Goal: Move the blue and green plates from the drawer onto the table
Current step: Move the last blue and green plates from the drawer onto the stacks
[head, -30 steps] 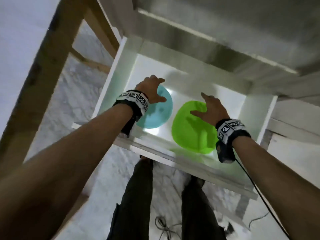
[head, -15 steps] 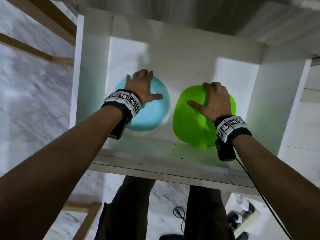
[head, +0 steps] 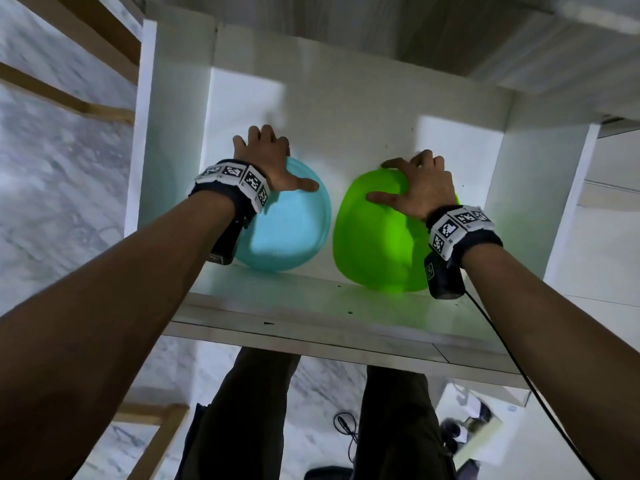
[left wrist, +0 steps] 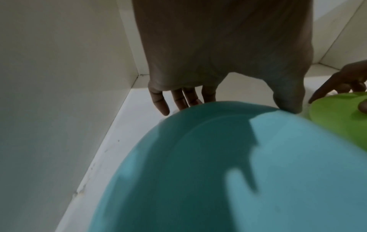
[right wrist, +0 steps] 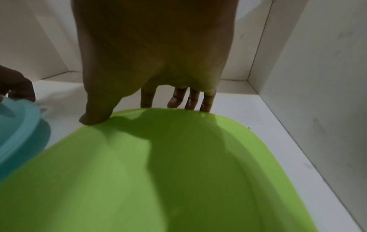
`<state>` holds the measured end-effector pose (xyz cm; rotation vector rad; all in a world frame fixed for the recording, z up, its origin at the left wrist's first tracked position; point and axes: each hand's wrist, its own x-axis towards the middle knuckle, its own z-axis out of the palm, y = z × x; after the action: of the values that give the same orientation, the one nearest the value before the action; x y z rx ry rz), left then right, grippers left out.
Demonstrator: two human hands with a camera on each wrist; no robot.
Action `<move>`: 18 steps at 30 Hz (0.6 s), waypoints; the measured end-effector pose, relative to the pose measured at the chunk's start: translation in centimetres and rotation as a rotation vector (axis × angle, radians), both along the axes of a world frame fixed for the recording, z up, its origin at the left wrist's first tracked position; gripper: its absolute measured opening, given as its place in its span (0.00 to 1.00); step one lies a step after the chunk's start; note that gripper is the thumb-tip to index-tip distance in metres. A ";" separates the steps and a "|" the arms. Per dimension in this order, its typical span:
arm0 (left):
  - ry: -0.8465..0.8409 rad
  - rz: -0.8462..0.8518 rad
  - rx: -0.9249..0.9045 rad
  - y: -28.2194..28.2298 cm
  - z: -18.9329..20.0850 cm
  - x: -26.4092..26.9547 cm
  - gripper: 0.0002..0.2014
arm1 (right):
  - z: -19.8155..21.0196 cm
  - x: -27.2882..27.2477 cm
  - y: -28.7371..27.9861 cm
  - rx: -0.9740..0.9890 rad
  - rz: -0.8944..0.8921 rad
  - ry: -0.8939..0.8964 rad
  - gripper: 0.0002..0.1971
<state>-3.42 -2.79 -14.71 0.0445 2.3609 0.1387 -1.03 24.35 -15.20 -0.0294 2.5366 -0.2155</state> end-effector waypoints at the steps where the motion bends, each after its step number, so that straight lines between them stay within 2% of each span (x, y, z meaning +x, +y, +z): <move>1: -0.012 -0.006 -0.003 0.1 0.4 0.0 0.45 | 0.5 -0.2 0.0 0.007 0.023 -0.018 0.39; 3: -0.055 0.028 0.064 0.1 1.2 0.3 0.41 | 1.6 -0.4 -0.1 -0.012 0.085 -0.082 0.37; 6: -0.071 0.126 0.246 -0.5 3.1 1.0 0.29 | 3.8 -0.5 -0.7 -0.073 0.178 -0.187 0.32; 9: -0.071 0.205 0.381 -1.1 5.7 2.0 0.20 | 5.9 -0.5 -1.7 -0.201 0.152 -0.253 0.28; 13: -0.051 0.301 0.418 -1.5 8.8 4.3 0.17 | 8.6 -0.2 -2.2 -0.243 0.223 -0.288 0.26; 18: 0.138 0.433 0.420 -2.7 15.5 8.0 0.19 | 14.7 -2.0 -3.2 -0.278 0.396 -0.212 0.31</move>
<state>4.54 -5.51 0.81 -0.2638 2.4049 0.8624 -3.01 21.11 -0.55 -0.5804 2.2172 -0.3872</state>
